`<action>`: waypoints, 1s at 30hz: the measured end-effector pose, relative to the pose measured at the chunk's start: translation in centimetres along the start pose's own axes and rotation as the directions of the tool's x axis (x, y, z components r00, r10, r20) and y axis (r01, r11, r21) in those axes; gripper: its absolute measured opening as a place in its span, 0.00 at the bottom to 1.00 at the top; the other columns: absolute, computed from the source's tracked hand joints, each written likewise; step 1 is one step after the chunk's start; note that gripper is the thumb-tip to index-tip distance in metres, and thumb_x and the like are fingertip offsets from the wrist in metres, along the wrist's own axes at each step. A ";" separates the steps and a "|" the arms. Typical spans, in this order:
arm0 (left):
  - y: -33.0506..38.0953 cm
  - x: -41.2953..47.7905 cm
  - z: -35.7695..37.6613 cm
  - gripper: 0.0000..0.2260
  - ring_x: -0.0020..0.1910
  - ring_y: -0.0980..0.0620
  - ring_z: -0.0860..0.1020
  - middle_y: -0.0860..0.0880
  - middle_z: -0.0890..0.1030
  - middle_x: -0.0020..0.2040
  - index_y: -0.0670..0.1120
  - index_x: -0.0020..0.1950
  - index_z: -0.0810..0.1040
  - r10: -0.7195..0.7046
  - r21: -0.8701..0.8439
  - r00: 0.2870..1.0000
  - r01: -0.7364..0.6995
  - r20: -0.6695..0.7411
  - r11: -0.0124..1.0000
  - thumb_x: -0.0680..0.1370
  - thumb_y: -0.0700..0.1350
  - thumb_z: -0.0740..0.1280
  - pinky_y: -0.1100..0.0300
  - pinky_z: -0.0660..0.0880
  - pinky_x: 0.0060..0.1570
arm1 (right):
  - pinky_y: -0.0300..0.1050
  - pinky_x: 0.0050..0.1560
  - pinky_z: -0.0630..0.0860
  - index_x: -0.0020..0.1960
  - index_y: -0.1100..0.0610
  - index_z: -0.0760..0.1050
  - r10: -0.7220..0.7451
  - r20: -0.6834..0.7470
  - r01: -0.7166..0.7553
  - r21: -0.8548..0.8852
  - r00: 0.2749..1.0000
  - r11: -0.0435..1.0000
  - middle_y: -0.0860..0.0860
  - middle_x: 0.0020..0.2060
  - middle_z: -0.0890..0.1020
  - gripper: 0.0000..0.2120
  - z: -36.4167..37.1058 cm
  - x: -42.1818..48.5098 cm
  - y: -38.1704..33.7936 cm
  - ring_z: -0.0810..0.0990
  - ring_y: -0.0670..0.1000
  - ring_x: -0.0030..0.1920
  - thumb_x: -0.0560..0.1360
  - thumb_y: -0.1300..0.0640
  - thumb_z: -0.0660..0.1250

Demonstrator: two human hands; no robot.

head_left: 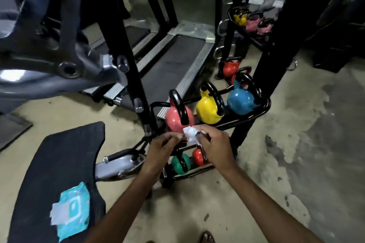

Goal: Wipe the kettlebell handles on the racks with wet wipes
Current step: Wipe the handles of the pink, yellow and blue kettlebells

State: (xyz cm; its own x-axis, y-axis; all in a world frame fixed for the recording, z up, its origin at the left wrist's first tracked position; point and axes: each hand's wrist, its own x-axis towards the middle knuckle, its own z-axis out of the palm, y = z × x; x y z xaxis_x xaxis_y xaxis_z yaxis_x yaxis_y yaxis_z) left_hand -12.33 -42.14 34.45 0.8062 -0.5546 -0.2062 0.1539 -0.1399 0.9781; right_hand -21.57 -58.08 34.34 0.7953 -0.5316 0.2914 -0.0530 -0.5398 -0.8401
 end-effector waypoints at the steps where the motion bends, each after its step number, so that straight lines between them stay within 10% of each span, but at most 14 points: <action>1: 0.3 1.0 0.3 0.05 0.50 0.50 0.86 0.48 0.88 0.49 0.48 0.53 0.87 0.041 0.074 0.999 -0.039 -0.023 0.997 0.81 0.44 0.70 0.52 0.81 0.51 | 0.42 0.56 0.80 0.55 0.55 0.86 -0.009 -0.011 0.009 0.004 1.000 1.000 0.42 0.49 0.86 0.10 -0.6 1.7 0.4 0.83 0.38 0.50 0.76 0.63 0.69; 4: 0.6 3.6 0.3 0.10 0.47 0.60 0.85 0.53 0.87 0.51 0.52 0.60 0.84 0.182 0.347 0.983 -0.159 -0.034 0.924 0.80 0.44 0.72 0.54 0.82 0.50 | 0.42 0.56 0.78 0.54 0.57 0.85 -0.065 -0.002 0.064 -0.036 0.998 0.997 0.50 0.50 0.85 0.10 -1.0 7.1 1.0 0.82 0.48 0.51 0.76 0.65 0.68; 10: 0.7 9.7 -0.7 0.33 0.74 0.64 0.64 0.57 0.62 0.81 0.54 0.80 0.67 0.315 0.653 0.946 -0.287 0.078 0.701 0.77 0.46 0.76 0.73 0.64 0.69 | 0.37 0.51 0.72 0.52 0.58 0.84 -0.084 0.083 0.096 -0.154 0.993 0.983 0.51 0.47 0.84 0.13 2.0 18.1 2.3 0.80 0.49 0.48 0.72 0.66 0.66; 18: -1.7 13.3 0.0 0.45 0.81 0.44 0.61 0.48 0.49 0.85 0.48 0.84 0.56 0.327 0.813 0.911 -0.382 0.251 0.439 0.73 0.36 0.76 0.53 0.66 0.76 | 0.40 0.45 0.73 0.46 0.60 0.85 0.048 0.267 0.035 -0.300 0.962 0.953 0.56 0.42 0.86 0.07 6.7 26.4 4.2 0.84 0.54 0.47 0.71 0.66 0.69; 22: -2.1 13.3 0.2 0.39 0.78 0.41 0.67 0.48 0.53 0.85 0.48 0.84 0.59 0.354 0.797 0.906 -0.384 0.230 0.465 0.76 0.37 0.72 0.50 0.70 0.73 | 0.43 0.41 0.70 0.45 0.62 0.84 0.271 0.564 0.029 -0.465 0.780 0.885 0.60 0.42 0.85 0.10 10.6 29.4 3.3 0.83 0.56 0.48 0.76 0.54 0.72; 25: -2.1 13.6 0.1 0.35 0.78 0.42 0.68 0.46 0.57 0.84 0.48 0.83 0.62 0.382 0.807 0.898 -0.387 0.220 0.446 0.78 0.41 0.72 0.48 0.70 0.73 | 0.42 0.42 0.69 0.51 0.67 0.83 0.239 0.725 0.331 -0.547 0.646 0.769 0.65 0.50 0.84 0.12 13.2 30.3 1.5 0.83 0.63 0.53 0.78 0.58 0.66; 30: -1.2 12.8 1.1 0.36 0.77 0.41 0.66 0.44 0.61 0.83 0.49 0.83 0.62 0.356 0.849 0.924 -0.298 0.141 0.436 0.77 0.40 0.72 0.51 0.64 0.76 | 0.51 0.42 0.78 0.31 0.59 0.74 0.151 0.875 0.585 -0.426 0.460 0.690 0.63 0.36 0.81 0.13 12.4 30.1 1.5 0.81 0.63 0.39 0.73 0.57 0.68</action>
State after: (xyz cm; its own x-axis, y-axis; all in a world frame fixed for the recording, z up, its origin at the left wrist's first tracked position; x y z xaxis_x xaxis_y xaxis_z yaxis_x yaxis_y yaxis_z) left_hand -2.84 -49.93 30.65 0.7189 -0.6779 0.1536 -0.6581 -0.5927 0.4643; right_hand 9.71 -66.78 36.22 0.8861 0.2456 -0.3930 0.1716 -0.9616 -0.2141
